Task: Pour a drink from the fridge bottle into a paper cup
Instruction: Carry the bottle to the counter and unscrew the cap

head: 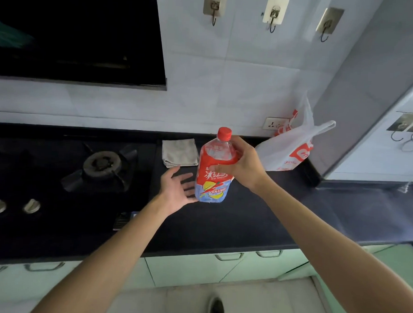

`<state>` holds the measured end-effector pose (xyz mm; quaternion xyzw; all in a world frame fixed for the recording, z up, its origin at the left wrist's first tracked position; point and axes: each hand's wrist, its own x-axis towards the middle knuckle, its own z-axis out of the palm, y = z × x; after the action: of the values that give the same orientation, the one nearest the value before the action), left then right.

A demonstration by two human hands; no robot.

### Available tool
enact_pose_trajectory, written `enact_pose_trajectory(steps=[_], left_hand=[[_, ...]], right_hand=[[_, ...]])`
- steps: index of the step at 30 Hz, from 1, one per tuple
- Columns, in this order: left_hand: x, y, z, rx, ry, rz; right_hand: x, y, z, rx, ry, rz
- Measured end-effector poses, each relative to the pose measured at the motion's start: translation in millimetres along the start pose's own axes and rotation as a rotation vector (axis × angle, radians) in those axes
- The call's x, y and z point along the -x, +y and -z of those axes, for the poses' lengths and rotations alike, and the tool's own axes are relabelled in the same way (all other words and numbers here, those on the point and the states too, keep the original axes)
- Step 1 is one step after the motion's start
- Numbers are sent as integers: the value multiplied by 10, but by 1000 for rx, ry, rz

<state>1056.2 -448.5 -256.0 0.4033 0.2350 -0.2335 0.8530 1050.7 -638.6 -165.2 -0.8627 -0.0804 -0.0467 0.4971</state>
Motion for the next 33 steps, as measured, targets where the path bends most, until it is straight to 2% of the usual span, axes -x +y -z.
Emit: enact_pose_trajectory(steps=[8, 19, 33], left_hand=[[-361, -183, 240, 35, 103, 56], [-707, -537, 268, -83, 215, 128], [-784, -703, 313, -109, 279, 21]], right_hand=[[-106, 533, -249, 14, -63, -75], [27, 1011, -401, 18, -138, -154], [74, 1167, -476, -79, -124, -47]])
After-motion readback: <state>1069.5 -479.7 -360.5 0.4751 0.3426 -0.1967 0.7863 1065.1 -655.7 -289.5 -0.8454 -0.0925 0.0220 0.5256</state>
